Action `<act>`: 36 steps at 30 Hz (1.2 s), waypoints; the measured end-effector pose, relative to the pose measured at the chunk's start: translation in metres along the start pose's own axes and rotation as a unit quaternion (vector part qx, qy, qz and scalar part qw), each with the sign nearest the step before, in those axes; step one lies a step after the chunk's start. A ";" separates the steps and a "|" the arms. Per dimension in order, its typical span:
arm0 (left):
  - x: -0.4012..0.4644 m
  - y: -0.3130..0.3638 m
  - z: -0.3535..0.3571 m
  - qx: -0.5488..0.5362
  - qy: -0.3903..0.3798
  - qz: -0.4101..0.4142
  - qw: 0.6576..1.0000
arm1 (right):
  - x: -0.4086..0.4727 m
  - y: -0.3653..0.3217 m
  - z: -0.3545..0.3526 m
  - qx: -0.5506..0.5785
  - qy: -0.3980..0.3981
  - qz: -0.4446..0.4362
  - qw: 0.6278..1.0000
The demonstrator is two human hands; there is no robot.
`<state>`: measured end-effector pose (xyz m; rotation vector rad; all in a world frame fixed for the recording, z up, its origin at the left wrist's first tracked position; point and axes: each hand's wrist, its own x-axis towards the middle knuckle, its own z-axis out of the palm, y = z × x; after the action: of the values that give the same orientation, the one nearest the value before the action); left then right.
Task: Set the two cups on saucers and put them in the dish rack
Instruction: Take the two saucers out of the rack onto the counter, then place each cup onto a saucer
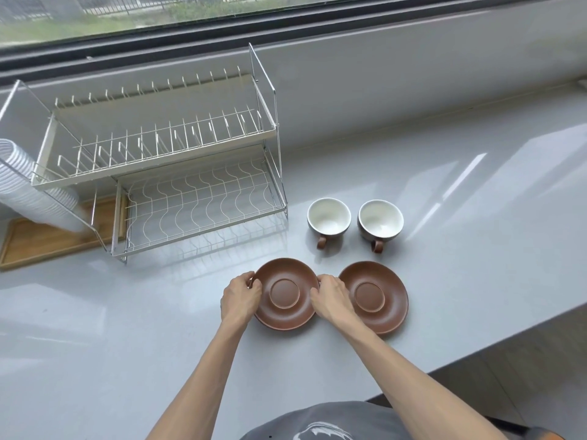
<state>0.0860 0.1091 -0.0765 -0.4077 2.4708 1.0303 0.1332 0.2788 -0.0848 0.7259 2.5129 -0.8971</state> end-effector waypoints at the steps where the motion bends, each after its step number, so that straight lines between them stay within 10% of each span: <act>1: 0.000 0.000 0.000 0.000 -0.002 -0.002 1.000 | 0.000 0.000 -0.001 -0.001 -0.001 0.000 1.000; 17: -0.006 0.024 0.001 0.115 0.022 0.072 0.990 | 0.003 0.006 -0.036 -0.018 -0.017 -0.001 1.000; 36: -0.039 0.177 0.085 0.001 -0.064 0.212 0.975 | 0.021 0.079 -0.163 0.150 0.195 0.054 0.968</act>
<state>0.0678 0.2949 -0.0049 0.1951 2.4939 1.1721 0.1348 0.4470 -0.0144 1.2300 2.6604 -1.2099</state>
